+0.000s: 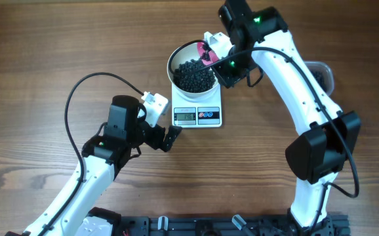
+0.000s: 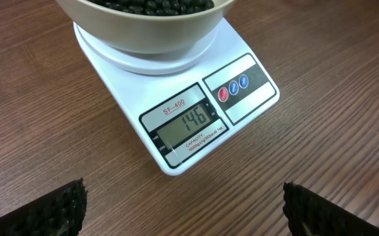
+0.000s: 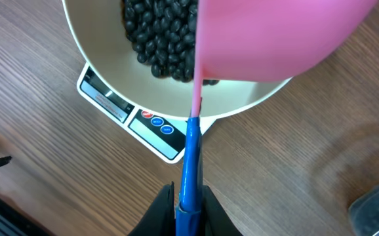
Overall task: Scoop item into bowl and weigh 150g on scale
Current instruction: 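Swing the scoop over the white bowl and tip beans in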
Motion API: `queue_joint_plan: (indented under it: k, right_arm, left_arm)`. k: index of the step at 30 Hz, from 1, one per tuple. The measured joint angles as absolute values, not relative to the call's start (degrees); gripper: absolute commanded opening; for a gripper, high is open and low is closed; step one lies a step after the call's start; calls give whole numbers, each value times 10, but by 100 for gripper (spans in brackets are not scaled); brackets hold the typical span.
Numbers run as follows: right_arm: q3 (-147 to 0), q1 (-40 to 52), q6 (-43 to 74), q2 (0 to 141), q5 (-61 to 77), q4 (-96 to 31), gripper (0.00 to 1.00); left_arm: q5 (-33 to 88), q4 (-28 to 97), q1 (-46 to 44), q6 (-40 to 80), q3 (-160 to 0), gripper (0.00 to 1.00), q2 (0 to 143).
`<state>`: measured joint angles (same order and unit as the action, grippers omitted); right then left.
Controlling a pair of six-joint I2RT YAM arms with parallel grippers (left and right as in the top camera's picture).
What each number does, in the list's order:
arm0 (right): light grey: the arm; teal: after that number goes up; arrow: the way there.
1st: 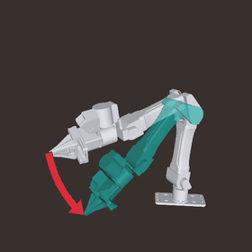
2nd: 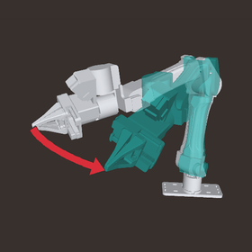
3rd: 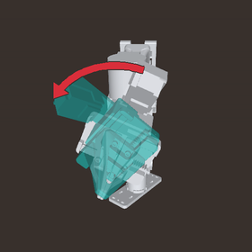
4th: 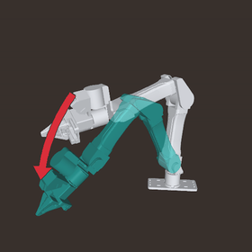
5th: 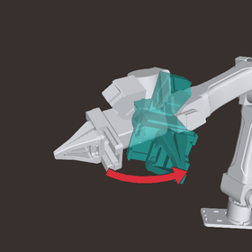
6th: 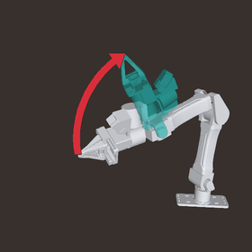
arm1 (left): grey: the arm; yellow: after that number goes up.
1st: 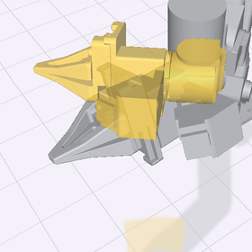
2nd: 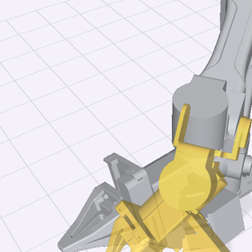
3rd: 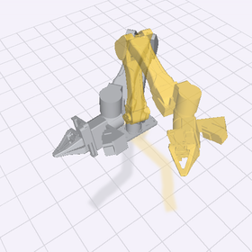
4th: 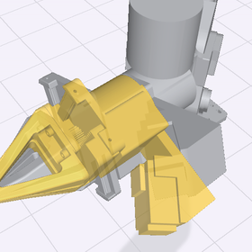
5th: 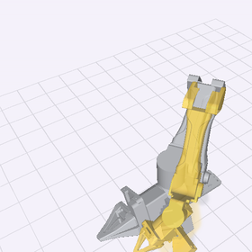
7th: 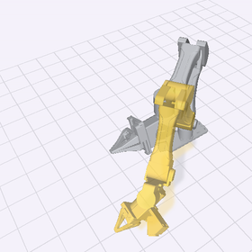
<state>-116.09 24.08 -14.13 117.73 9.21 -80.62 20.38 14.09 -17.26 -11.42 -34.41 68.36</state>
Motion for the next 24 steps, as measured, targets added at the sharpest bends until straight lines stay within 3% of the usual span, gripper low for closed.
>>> queue_joint_plan:
  k: [24]
  right_arm:
    - [-1161,265,-164,1177,53,-782,4]
  left_arm:
    - [204,141,-173,-114,-344,100,684]
